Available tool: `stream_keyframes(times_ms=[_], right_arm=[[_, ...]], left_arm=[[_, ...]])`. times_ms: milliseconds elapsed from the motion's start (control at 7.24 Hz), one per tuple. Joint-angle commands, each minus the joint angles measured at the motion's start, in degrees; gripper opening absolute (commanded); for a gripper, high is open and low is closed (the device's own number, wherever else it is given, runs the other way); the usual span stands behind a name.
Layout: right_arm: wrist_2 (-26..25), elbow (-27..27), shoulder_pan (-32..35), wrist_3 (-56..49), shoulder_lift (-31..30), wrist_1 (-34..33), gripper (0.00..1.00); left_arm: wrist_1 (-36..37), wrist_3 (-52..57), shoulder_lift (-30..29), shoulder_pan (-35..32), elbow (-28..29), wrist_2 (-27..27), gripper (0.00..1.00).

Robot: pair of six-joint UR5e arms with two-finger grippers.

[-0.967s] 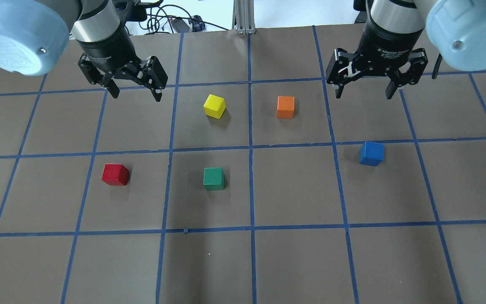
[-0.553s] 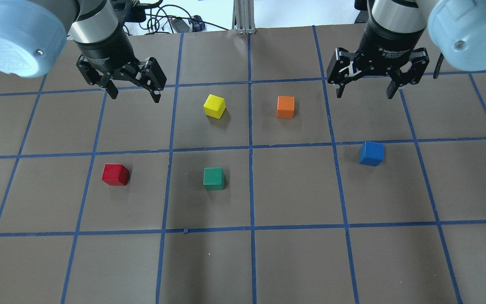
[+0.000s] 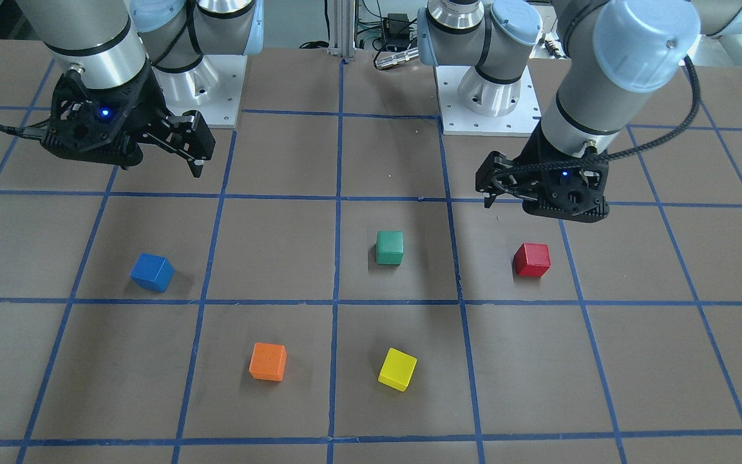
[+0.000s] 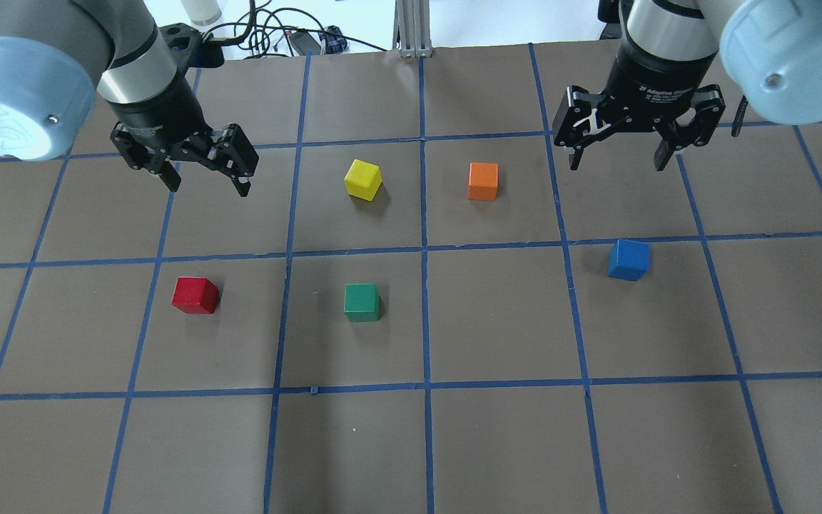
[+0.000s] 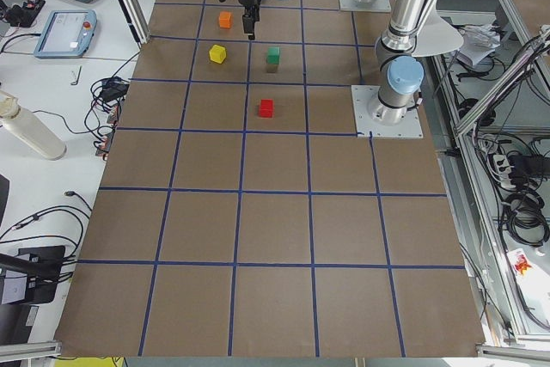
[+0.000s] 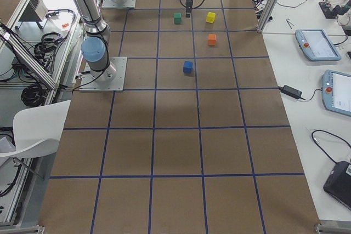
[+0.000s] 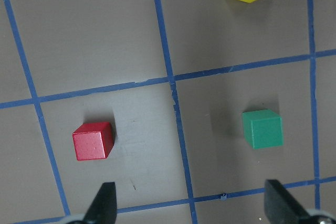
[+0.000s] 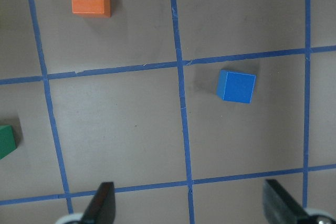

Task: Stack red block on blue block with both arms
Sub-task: 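Move the left gripper down over the red cube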

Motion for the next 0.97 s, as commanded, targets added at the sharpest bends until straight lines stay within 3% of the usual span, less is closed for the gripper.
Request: stream_keyframes(times_ms=[0,553,829], right_arm=[[-0.1,0.0,-0.1,-0.3,0.0,0.0,1.0],[-0.6,-0.1,-0.1,-0.4,0.0,-0.1,1.0],[-0.7,-0.2,-0.1,-0.4,0.0,-0.1,1.0]], left_arm=[[4.2,8.0,-0.3,6.4,-7.1,0.0,1.0],[24.5,14.3,-2.4,10.9,-22.1,4.8,1.0],[27.6,13.7,-4.1,11.0,-25.4,4.8,1.0]])
